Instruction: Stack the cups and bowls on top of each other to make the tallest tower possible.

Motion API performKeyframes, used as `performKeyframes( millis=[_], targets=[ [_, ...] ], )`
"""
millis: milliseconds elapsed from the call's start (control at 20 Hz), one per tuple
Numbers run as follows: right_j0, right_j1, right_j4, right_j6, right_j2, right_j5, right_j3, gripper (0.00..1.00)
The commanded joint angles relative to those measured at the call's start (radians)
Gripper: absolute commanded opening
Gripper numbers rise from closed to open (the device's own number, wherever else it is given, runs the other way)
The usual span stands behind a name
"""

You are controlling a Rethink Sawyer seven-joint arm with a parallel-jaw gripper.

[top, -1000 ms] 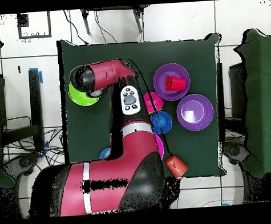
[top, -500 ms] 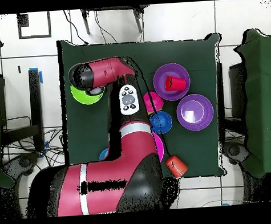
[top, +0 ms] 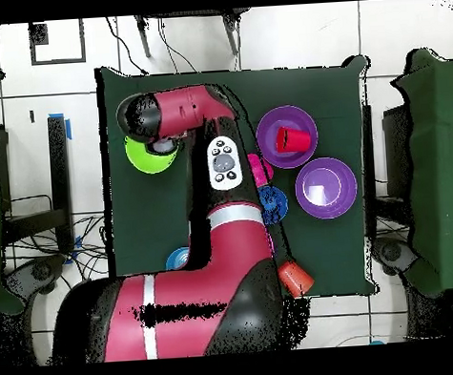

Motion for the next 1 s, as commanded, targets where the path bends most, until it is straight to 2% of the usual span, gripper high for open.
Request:
performKeyframes(
  millis=[50, 100, 450, 750, 850, 900, 950, 1000],
  targets=[
    [-0.123, -0.059, -0.089, -0.552, 0.131, 0.415, -0.224, 0.00],
    [-0.137, -0.059, -0.098, -0.594, 0.146, 0.434, -0.239, 0.00],
    [-0.181, -0.058, -0.125, -0.662, 0.180, 0.560, -0.309, 0.00],
    [-0.198, 0.007, -0.165, -0.748, 0.201, 0.635, -0.443, 0.00],
    [-0.195, 0.020, -0.175, -0.747, 0.196, 0.660, -0.472, 0.00],
    [-0.190, 0.023, -0.179, -0.724, 0.182, 0.706, -0.478, 0.00],
    [-0.189, 0.020, -0.164, -0.680, 0.169, 0.745, -0.461, 0.00],
    [-0.187, -0.005, -0.143, -0.647, 0.151, 0.735, -0.398, 0.00]
  ],
)
